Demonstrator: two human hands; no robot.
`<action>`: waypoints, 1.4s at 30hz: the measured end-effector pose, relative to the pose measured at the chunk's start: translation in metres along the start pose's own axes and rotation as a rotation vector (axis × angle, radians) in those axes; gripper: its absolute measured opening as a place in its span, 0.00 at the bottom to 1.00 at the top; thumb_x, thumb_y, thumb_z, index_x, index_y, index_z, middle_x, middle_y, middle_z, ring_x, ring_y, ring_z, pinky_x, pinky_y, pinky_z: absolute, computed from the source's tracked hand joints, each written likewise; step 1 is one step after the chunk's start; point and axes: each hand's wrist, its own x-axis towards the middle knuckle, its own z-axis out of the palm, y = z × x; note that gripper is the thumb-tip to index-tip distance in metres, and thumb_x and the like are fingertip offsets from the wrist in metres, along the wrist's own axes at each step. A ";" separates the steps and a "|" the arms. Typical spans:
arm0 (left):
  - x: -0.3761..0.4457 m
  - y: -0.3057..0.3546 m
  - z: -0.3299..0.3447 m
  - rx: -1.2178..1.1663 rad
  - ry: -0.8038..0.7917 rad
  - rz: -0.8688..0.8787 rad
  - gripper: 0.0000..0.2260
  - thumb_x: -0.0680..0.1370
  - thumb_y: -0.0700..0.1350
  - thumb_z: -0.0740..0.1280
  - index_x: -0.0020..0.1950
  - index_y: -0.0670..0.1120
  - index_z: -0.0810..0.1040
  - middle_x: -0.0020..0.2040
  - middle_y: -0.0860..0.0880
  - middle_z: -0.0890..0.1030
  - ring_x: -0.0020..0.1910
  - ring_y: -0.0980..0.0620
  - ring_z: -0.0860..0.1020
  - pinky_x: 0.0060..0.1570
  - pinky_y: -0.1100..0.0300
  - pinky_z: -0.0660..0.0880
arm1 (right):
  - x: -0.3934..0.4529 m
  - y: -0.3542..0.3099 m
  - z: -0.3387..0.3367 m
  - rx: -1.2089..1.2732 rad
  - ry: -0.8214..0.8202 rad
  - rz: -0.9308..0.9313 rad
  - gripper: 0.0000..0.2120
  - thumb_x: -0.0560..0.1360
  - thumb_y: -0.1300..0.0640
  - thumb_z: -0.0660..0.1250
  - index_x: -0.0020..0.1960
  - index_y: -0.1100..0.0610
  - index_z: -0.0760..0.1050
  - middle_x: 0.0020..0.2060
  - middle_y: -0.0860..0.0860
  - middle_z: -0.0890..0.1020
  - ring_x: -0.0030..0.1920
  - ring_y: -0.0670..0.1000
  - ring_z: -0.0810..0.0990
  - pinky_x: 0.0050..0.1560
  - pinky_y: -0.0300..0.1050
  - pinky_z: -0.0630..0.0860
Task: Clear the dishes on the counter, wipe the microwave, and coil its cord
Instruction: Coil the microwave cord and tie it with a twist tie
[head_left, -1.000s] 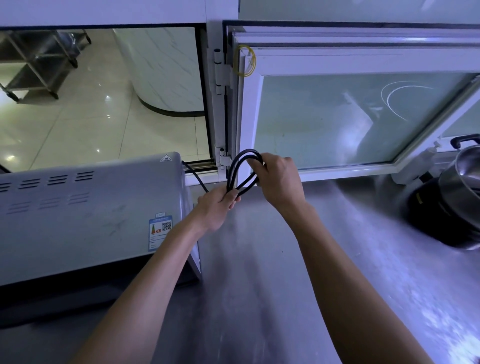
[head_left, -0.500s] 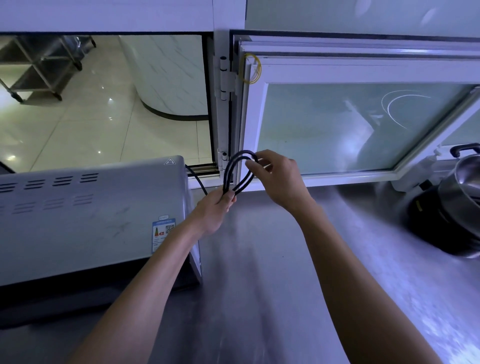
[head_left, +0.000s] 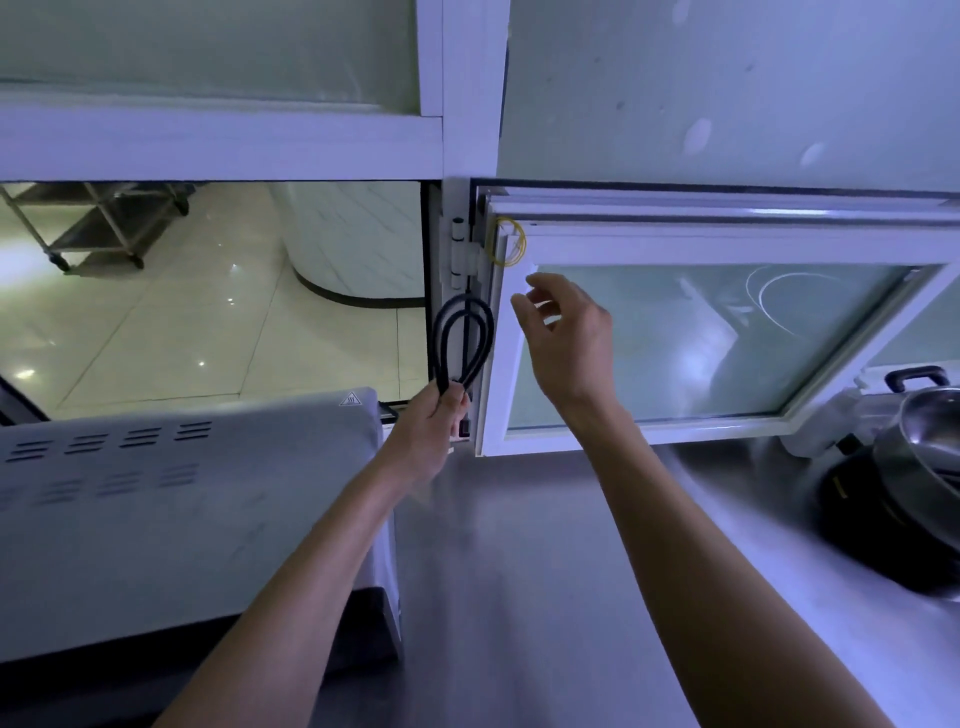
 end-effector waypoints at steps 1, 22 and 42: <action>0.004 0.004 -0.002 0.004 0.016 0.010 0.15 0.86 0.50 0.53 0.41 0.48 0.68 0.34 0.52 0.67 0.34 0.54 0.66 0.33 0.57 0.62 | 0.008 -0.003 0.003 -0.005 0.006 -0.011 0.12 0.78 0.56 0.69 0.60 0.59 0.80 0.47 0.52 0.83 0.42 0.50 0.80 0.46 0.46 0.79; 0.030 0.052 -0.022 -0.032 0.074 0.115 0.15 0.86 0.45 0.53 0.41 0.45 0.68 0.34 0.49 0.68 0.33 0.52 0.68 0.37 0.60 0.66 | 0.073 -0.016 0.019 -0.114 0.038 -0.040 0.08 0.77 0.61 0.67 0.42 0.60 0.83 0.40 0.55 0.77 0.39 0.57 0.75 0.40 0.51 0.72; -0.012 -0.009 0.004 0.001 -0.022 0.008 0.14 0.86 0.47 0.54 0.40 0.48 0.68 0.34 0.53 0.69 0.34 0.55 0.68 0.32 0.59 0.64 | -0.065 0.026 -0.023 0.343 0.001 0.491 0.06 0.77 0.56 0.69 0.43 0.57 0.81 0.38 0.51 0.85 0.38 0.43 0.79 0.41 0.35 0.73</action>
